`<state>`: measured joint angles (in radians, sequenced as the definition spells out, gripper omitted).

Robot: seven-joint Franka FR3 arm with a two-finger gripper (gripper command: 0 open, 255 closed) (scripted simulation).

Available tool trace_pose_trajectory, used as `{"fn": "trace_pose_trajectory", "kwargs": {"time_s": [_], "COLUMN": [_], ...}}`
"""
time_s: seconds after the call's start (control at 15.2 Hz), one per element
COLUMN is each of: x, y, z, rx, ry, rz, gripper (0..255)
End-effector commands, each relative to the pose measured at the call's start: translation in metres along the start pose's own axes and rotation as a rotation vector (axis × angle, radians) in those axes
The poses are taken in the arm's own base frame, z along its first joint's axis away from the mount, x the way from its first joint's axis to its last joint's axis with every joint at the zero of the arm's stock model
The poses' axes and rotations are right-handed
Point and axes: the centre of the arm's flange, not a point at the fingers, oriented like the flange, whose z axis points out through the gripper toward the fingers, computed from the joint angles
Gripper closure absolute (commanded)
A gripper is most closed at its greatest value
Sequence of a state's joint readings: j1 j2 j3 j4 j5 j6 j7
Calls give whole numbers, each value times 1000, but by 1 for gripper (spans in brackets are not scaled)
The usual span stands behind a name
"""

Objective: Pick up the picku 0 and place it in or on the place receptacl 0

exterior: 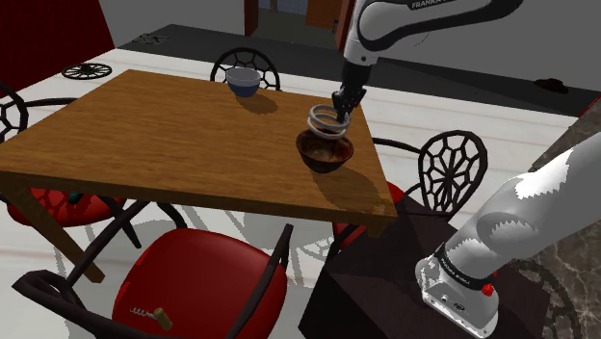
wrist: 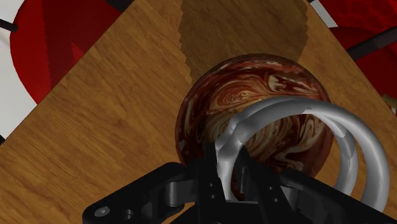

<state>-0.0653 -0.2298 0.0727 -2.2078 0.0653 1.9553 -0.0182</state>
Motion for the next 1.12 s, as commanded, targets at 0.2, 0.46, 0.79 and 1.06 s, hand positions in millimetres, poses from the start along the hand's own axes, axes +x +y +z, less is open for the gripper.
{"fn": "trace_pose_trajectory", "kwargs": {"time_s": [0.2, 0.46, 0.79, 1.06], "x": [0, 0, 0, 0], "y": [3, 3, 4, 4], "z": [26, 47, 54, 54], "rx": [0, 0, 0, 0], "ry": [1, 1, 1, 1], "rz": [0, 0, 0, 0], "gripper": [255, 255, 255, 255]}}
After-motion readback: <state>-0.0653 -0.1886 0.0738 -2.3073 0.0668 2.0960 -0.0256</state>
